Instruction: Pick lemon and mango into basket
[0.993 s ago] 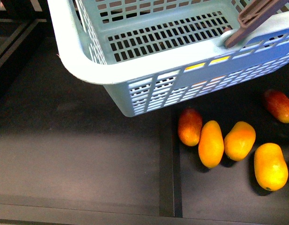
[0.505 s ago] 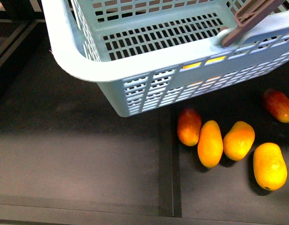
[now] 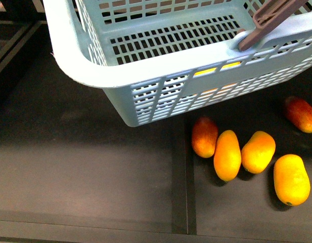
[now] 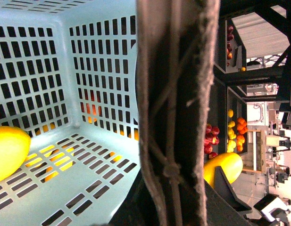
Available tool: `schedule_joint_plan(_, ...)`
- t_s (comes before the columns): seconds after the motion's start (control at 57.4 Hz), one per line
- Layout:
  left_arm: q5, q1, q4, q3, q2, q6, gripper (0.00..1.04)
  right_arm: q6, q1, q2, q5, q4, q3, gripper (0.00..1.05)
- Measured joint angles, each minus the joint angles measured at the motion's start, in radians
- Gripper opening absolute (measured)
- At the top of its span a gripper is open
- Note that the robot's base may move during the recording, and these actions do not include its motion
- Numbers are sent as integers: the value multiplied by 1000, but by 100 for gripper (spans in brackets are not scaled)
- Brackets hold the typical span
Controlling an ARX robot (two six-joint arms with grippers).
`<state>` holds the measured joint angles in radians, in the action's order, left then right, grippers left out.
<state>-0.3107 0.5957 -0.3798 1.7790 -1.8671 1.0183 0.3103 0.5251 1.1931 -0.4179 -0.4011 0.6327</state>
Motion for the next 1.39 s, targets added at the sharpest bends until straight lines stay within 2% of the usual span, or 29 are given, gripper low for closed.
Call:
schedule_joint_plan(0.209,-2,0,0,0,0,0,6,59,-265,-28,153,8,61,61)
schedule_joint_plan(0.261,-2,0,0,0,0,0,6,68,-377,-24,207,-1,82,61)
schedule_joint_plan(0.348,-3,0,0,0,0,0,6,72,-512,8,274,-30,106,61)
schedule_joint_plan(0.488,-2,0,0,0,0,0,6,92,-609,81,327,-69,129,61)
schedule_joint_plan(0.644,0,0,0,0,0,0,6,104,-657,156,369,-100,142,61)
schedule_joint_plan(0.923,-3,0,0,0,0,0,6,142,-679,245,426,-110,198,61)
schedule_joint_plan(0.958,-3,0,0,0,0,0,6,145,-684,251,426,-110,200,69)
schedule_joint_plan(1.149,-3,0,0,0,0,0,6,148,-690,241,426,-108,201,96)
schedule_joint_plan(1.271,-3,0,0,0,-3,-2,6,152,-671,198,421,-102,179,96)
schedule_joint_plan(1.393,4,0,0,0,-3,0,6,162,-612,84,400,-77,104,96)
